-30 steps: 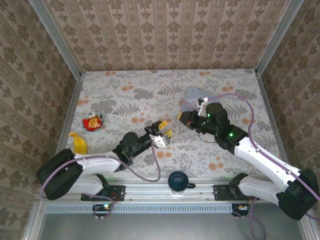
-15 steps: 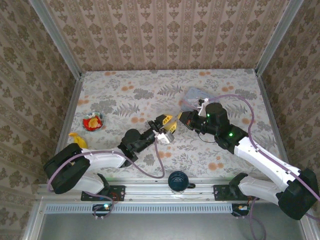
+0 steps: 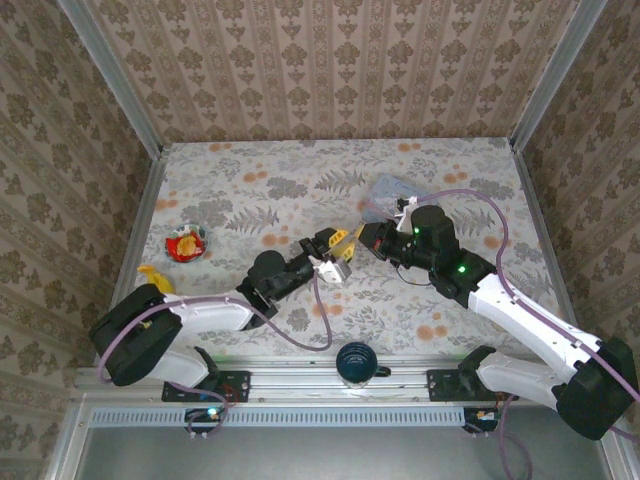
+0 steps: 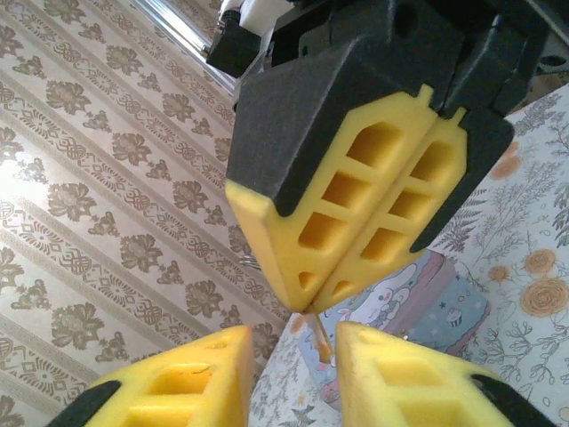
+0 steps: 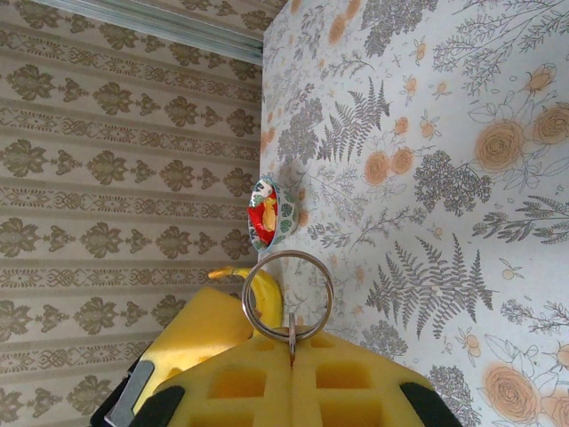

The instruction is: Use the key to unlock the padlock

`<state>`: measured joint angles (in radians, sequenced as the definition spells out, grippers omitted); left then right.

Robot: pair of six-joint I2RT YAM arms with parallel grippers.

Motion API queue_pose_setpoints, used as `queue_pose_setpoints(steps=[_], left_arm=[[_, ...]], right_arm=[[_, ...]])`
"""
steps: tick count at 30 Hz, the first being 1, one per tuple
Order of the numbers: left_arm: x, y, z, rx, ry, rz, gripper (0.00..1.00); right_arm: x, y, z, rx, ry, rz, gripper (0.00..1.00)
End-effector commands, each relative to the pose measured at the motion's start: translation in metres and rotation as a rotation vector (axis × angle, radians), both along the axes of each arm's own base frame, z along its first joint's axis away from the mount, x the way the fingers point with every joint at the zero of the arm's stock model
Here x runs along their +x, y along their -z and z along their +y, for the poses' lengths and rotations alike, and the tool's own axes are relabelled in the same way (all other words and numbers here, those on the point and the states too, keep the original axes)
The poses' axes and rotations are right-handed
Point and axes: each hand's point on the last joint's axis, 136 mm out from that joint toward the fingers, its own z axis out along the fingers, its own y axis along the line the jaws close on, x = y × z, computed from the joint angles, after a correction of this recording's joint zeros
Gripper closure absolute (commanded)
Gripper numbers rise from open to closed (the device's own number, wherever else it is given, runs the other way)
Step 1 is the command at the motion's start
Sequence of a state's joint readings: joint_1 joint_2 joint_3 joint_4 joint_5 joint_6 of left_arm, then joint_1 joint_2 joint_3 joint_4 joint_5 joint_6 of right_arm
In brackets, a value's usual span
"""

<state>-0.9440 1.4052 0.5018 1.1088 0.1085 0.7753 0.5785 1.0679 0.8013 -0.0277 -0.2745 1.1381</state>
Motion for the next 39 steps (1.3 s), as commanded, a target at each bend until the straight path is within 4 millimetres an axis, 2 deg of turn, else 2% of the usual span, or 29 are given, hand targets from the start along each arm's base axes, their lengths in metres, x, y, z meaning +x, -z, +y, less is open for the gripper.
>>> queue_pose_setpoints(steps=[1,15,25,30,33,37,39], left_arm=[[0.002,-0.008,-0.006,-0.020,0.019,0.005,0.71],[0.008,-0.006,-0.012,-0.001,0.021,0.011,0.83],[0.005,-0.006,-0.015,-0.005,0.039,0.016,1.00],[0.002,-0.002,-0.013,0.017,0.041,0.033,1.00],[0.000,0.000,-0.007,0.033,0.045,0.075,1.00],[-0.007,0.003,0.007,0.047,0.070,0.154,1.00],[-0.008,0.008,0.015,0.073,0.068,0.213,1.00]], right_arm=[[0.000,-0.008,-0.002,0.023,0.010,-0.004,1.00],[0.002,-0.004,0.000,0.017,0.008,0.006,1.00],[0.004,0.004,0.001,0.010,0.012,0.026,1.00],[0.006,0.005,0.000,-0.008,0.017,0.022,1.00],[0.007,0.004,-0.005,-0.039,0.028,0.006,0.88],[0.008,0.000,-0.010,-0.060,0.042,-0.024,0.56],[0.008,-0.004,-0.013,-0.068,0.044,-0.040,0.48]])
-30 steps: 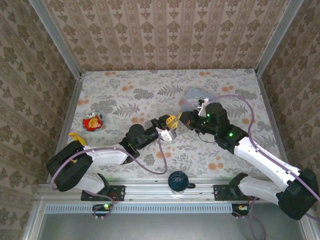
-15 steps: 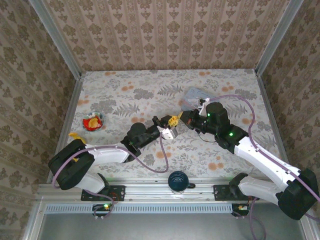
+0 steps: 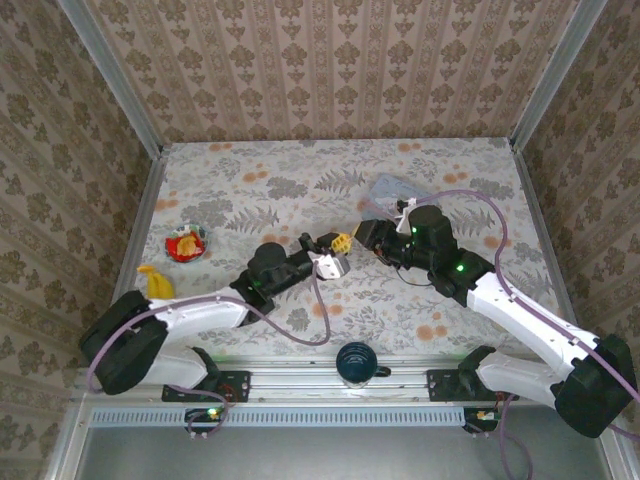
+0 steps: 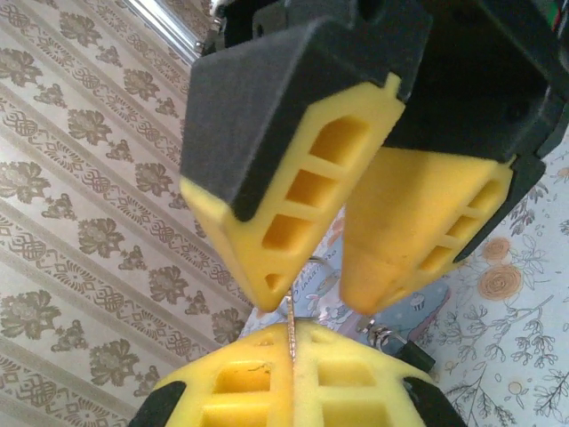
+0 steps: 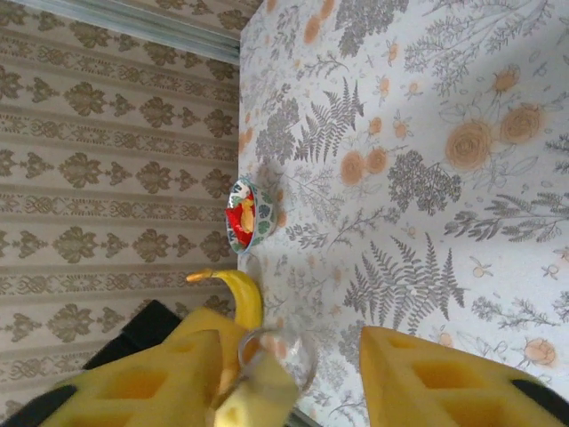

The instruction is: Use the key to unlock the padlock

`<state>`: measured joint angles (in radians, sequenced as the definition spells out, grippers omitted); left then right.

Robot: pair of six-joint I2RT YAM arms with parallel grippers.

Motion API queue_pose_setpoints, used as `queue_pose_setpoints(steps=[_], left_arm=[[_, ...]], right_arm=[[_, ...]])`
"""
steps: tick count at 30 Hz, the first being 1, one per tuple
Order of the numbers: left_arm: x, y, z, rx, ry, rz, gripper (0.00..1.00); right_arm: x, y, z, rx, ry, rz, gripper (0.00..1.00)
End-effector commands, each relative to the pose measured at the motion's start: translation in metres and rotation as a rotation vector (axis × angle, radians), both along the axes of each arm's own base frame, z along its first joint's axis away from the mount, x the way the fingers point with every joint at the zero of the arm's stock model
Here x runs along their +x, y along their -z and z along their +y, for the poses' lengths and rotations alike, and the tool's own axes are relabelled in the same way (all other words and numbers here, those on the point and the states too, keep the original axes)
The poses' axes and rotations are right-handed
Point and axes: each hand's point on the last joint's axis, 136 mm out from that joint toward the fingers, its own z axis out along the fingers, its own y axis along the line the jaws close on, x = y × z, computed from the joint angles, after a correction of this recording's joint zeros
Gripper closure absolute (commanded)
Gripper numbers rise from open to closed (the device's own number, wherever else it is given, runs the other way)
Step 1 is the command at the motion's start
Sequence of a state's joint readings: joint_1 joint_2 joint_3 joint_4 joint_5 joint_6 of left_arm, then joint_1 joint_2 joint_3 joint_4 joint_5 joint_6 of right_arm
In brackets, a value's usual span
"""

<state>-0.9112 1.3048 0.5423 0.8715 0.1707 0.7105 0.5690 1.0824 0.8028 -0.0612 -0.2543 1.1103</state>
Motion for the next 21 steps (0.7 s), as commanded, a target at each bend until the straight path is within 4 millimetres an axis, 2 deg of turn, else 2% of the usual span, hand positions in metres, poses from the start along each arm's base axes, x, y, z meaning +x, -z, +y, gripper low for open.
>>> queue_pose_setpoints(steps=[1,4,9,13,17,21], left_arm=[[-0.008,0.012,0.013,0.040,0.035,0.136,1.00],[-0.011,0.016,0.028,0.069,0.032,0.260,1.00],[-0.007,0.016,0.060,0.033,0.003,0.540,1.00],[-0.021,0.008,0.074,0.024,0.104,0.738,1.00],[-0.032,-0.008,0.071,0.029,0.219,0.859,1.00],[-0.046,-0.026,0.064,0.002,0.344,0.923,1.00]], right_arm=[[0.004,-0.018,-0.008,-0.024,0.026,-0.067,0.44],[0.003,-0.028,-0.010,-0.035,0.016,-0.110,0.33],[-0.006,-0.052,-0.016,-0.115,-0.040,-0.271,0.27],[-0.021,-0.066,-0.015,-0.208,-0.149,-0.429,0.41],[-0.031,-0.067,-0.011,-0.287,-0.244,-0.527,0.45],[-0.046,-0.067,0.008,-0.267,-0.397,-0.582,0.48]])
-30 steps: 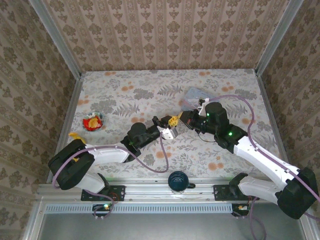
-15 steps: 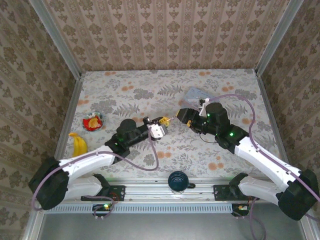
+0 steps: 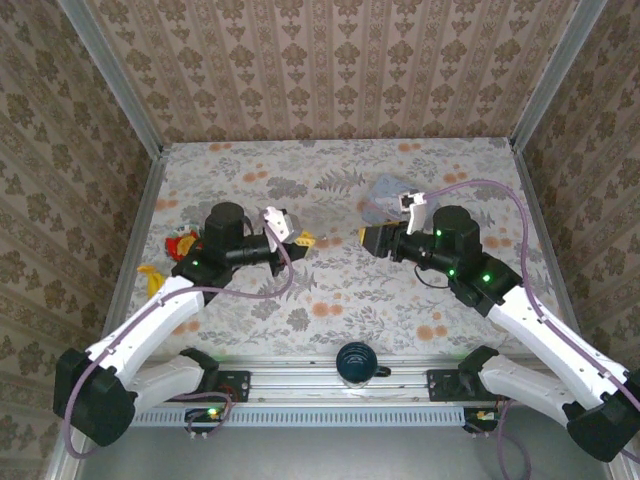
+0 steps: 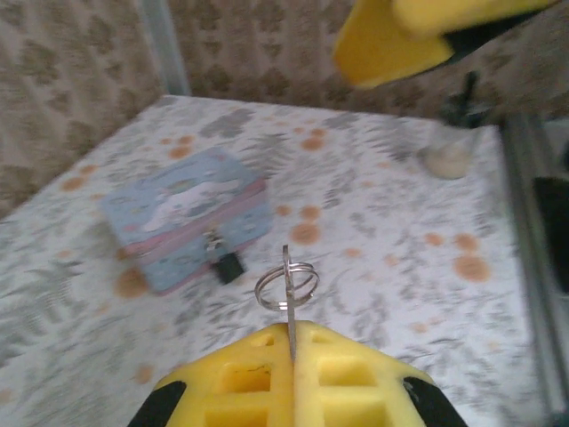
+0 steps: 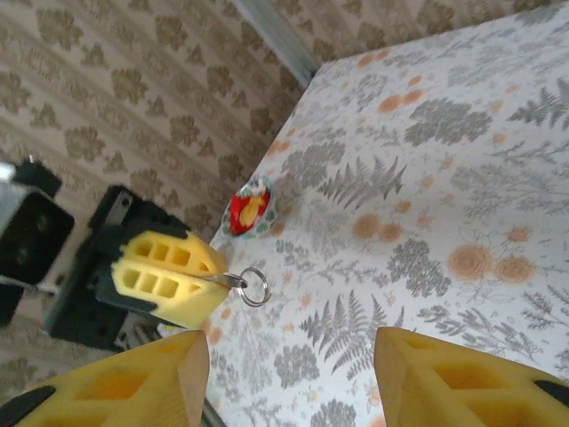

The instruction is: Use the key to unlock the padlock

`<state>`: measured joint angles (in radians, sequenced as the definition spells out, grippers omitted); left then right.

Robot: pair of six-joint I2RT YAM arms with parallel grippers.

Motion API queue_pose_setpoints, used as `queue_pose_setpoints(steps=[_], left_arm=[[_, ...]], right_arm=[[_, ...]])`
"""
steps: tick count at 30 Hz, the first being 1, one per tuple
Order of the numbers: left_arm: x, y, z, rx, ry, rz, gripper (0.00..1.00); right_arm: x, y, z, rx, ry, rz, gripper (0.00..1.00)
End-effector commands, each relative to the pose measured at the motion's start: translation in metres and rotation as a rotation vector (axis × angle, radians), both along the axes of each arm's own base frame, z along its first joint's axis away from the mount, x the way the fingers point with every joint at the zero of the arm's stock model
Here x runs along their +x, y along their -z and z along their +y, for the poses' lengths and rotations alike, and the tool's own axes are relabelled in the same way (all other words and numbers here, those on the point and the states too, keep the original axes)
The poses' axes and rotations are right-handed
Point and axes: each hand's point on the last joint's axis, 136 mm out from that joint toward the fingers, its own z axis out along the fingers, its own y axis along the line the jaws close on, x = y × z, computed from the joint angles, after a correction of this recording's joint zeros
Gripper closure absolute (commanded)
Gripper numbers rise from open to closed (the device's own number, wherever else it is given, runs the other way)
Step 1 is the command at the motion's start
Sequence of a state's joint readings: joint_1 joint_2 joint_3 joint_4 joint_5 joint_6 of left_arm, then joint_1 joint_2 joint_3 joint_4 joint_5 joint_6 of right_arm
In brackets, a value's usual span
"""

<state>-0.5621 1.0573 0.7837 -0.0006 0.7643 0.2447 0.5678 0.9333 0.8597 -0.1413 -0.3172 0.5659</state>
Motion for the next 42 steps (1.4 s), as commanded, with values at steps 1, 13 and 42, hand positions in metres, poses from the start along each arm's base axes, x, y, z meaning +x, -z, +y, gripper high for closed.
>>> queue_pose_setpoints(steps=[1,13,42], left_arm=[[-0.033,-0.012,-0.005,-0.061,0.165,0.169,1.00],[-0.058,-0.011,-0.008,-0.066,0.237,0.248,1.00],[-0.059,-0.017,-0.010,-0.117,0.243,0.258,1.00]], right_arm=[[-0.019,-0.006,0.019,-0.053,-0.194,-0.086,0.49],[-0.053,-0.015,0.063,-0.078,-0.541,-0.161,0.53],[-0.049,0.006,0.080,-0.036,-0.607,-0.102,0.73]])
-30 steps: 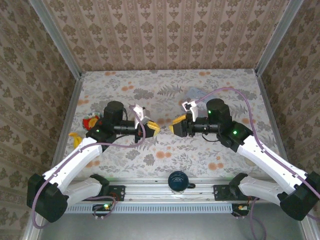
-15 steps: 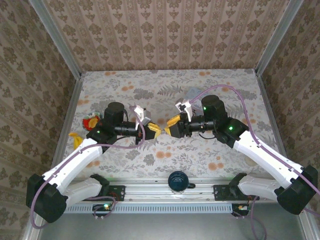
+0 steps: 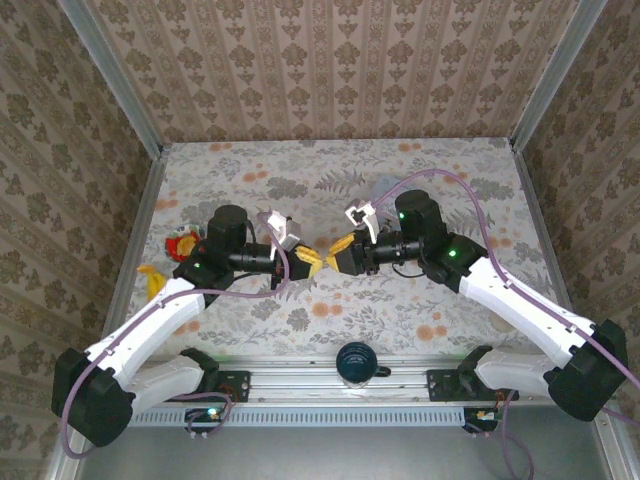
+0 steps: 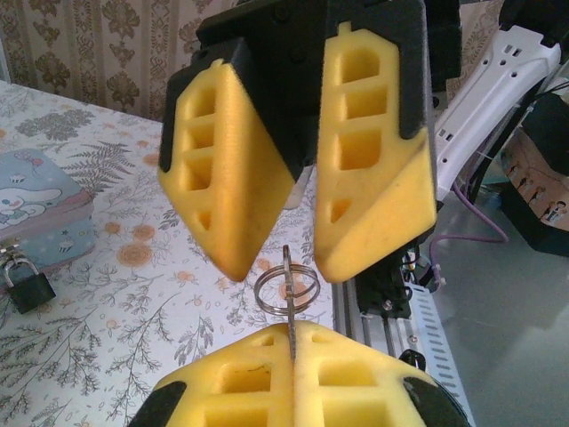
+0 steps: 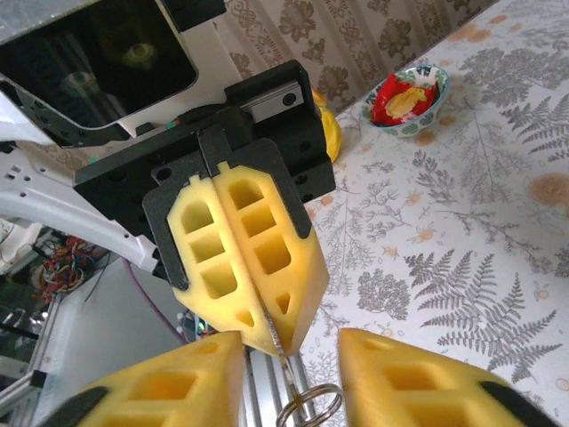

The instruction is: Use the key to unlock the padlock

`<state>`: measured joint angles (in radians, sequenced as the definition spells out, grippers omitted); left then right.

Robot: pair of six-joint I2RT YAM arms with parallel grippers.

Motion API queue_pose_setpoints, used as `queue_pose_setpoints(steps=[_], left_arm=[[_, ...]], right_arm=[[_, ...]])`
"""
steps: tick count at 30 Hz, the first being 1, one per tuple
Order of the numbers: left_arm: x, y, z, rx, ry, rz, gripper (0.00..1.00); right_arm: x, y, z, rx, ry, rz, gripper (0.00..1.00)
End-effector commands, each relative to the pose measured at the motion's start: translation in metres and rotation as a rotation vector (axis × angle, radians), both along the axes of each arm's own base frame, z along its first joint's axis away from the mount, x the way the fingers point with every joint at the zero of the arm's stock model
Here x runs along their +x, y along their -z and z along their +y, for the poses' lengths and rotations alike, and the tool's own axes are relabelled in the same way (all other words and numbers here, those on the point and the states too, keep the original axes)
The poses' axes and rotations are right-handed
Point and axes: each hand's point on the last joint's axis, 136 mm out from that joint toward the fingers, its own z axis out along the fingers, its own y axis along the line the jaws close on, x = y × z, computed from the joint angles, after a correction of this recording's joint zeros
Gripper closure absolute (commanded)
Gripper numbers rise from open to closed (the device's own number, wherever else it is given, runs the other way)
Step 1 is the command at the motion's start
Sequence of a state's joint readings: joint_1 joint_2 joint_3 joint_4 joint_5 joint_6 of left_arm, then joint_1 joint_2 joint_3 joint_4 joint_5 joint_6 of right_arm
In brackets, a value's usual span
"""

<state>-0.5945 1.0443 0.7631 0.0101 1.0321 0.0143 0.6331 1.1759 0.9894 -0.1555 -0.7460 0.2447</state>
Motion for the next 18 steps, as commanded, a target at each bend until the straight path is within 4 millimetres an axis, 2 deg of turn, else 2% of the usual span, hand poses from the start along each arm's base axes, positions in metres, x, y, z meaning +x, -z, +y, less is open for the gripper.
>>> queue_pose_setpoints(steps=[1,4,10,11,13,17,18], left_arm=[[-0.003,-0.008,0.000,-0.029,0.005,-0.011,1.00],[-0.001,-0.012,-0.001,-0.041,-0.002,-0.014,1.00],[0.001,-0.017,-0.001,-0.055,-0.012,-0.015,1.00],[0.000,-0.017,-0.001,-0.056,-0.010,-0.013,1.00],[0.000,-0.017,-0.001,-0.059,-0.014,-0.010,1.00],[0.007,-0.019,0.001,-0.057,-0.064,0.012,1.00],[0.010,-0.021,0.003,-0.060,-0.089,0.020,0.94]], right_arm=[[-0.008,-0.004,0.004,0.030,-0.051,0.007,0.79],[-0.010,-0.002,0.004,0.026,-0.061,0.016,0.85],[-0.011,-0.001,0.004,0.025,-0.062,0.020,0.83],[-0.012,-0.001,0.004,0.026,-0.065,0.019,0.84],[-0.013,-0.003,0.005,0.028,-0.076,0.015,0.98],[-0.014,-0.007,0.002,0.015,-0.067,-0.011,1.00],[-0.013,-0.009,0.000,0.009,-0.055,-0.026,1.00]])
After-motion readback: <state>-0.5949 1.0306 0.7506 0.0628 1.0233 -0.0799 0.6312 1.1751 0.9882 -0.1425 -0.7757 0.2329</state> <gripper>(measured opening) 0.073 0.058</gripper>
